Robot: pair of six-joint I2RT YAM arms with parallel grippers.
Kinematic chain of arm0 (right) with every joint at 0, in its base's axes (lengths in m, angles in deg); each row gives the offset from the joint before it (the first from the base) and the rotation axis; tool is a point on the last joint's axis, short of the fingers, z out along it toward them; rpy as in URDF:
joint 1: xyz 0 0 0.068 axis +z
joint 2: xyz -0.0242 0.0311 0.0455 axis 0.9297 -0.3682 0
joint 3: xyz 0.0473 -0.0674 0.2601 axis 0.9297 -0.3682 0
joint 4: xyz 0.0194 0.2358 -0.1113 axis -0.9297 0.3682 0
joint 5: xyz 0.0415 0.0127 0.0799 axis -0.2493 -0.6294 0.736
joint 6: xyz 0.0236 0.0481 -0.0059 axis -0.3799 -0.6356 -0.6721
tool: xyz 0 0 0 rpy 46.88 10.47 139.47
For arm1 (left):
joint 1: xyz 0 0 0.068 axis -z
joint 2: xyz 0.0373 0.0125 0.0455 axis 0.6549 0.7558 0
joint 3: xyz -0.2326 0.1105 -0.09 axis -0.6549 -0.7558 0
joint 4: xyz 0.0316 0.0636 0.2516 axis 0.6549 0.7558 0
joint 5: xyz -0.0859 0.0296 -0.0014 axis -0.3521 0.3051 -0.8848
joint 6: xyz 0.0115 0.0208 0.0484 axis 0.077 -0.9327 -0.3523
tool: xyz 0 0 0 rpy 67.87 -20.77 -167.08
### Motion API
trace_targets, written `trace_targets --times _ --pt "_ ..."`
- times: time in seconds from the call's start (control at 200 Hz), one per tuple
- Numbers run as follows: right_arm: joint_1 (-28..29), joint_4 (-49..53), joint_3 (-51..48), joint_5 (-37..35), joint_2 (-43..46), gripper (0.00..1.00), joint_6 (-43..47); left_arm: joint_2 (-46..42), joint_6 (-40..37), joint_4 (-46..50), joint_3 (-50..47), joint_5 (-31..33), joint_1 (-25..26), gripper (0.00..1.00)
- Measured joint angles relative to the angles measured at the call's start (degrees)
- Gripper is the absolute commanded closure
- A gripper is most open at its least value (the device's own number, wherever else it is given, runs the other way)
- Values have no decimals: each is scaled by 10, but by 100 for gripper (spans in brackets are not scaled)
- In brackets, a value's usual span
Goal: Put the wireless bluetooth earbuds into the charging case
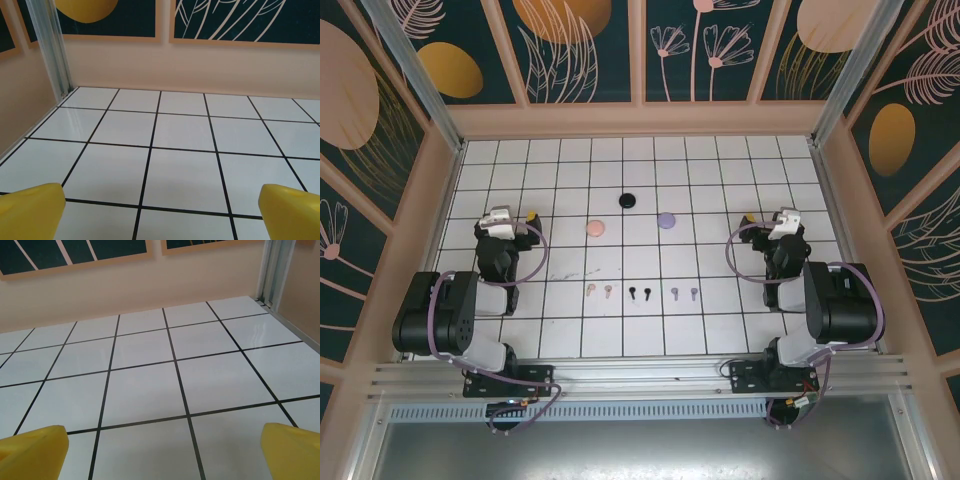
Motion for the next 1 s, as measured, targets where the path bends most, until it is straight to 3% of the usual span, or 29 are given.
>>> trace_targets --times 0.956,1.001 --pt "-1 0 0 7 0 1 0 0 0 1 0 0 0 1" --pt "-1 0 0 8 0 3 0 0 0 1 0 0 0 5"
